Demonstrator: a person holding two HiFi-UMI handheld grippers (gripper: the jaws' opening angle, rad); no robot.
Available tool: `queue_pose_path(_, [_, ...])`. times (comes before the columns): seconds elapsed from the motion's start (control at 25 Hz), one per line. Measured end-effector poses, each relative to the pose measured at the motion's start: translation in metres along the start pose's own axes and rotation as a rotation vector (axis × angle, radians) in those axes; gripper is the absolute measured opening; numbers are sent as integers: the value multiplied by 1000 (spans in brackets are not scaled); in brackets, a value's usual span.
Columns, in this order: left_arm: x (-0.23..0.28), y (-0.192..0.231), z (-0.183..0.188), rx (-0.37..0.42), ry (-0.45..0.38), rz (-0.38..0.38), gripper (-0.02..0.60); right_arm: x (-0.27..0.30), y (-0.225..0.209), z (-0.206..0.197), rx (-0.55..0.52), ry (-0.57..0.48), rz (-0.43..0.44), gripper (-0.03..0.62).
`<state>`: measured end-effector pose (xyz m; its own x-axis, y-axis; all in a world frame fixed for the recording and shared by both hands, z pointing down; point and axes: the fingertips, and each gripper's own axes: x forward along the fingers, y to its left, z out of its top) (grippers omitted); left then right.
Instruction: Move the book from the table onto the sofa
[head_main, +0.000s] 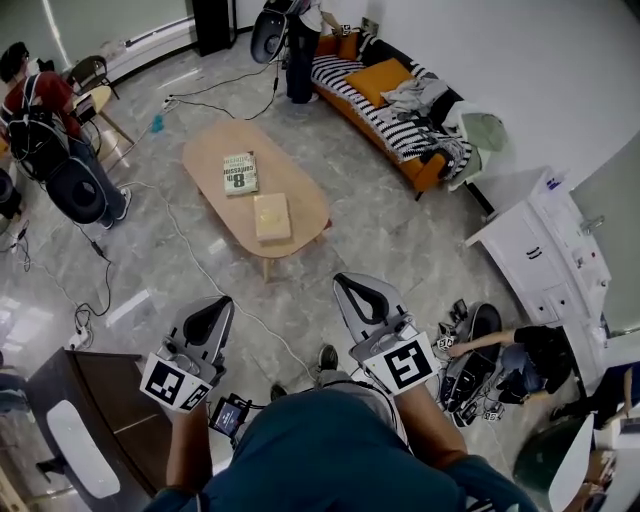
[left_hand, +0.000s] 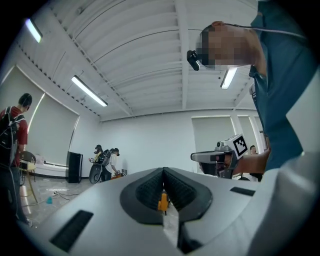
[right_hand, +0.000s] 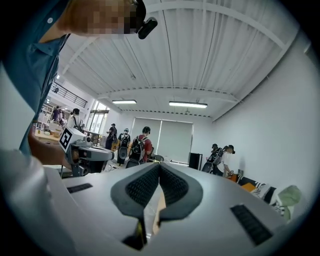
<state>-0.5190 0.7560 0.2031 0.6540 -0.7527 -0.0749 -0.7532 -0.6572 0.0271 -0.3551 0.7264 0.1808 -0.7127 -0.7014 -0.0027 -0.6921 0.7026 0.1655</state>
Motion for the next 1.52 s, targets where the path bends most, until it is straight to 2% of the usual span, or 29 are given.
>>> queue_pose_path(0.12, [29, 5, -6, 13, -5, 27, 5, 15, -24, -7, 35, -10, 27, 14])
queue_pose_path(0.44, [131, 25, -18, 88, -21, 112, 5, 48, -117, -34, 21, -22, 105, 14])
queue_pose_path(0.68, [181, 57, -28, 86, -14, 190, 5, 88, -160, -50, 8, -27, 155, 14])
queue_pose_path(0.92, [209, 101, -29, 90, -21, 180, 5, 140, -183, -53, 0, -30, 139, 14])
queue_pose_path(1.16, [226, 150, -33, 85, -25, 116, 5, 189, -193, -55, -24, -25, 77, 14])
queue_pose_path(1.36, [239, 186, -43, 53, -20, 79, 5, 229, -201, -62, -19, -10, 47, 14])
queue_pose_path(1.52, [252, 205, -50, 25, -17, 82, 5, 251, -209, -69, -17, 8, 58, 14])
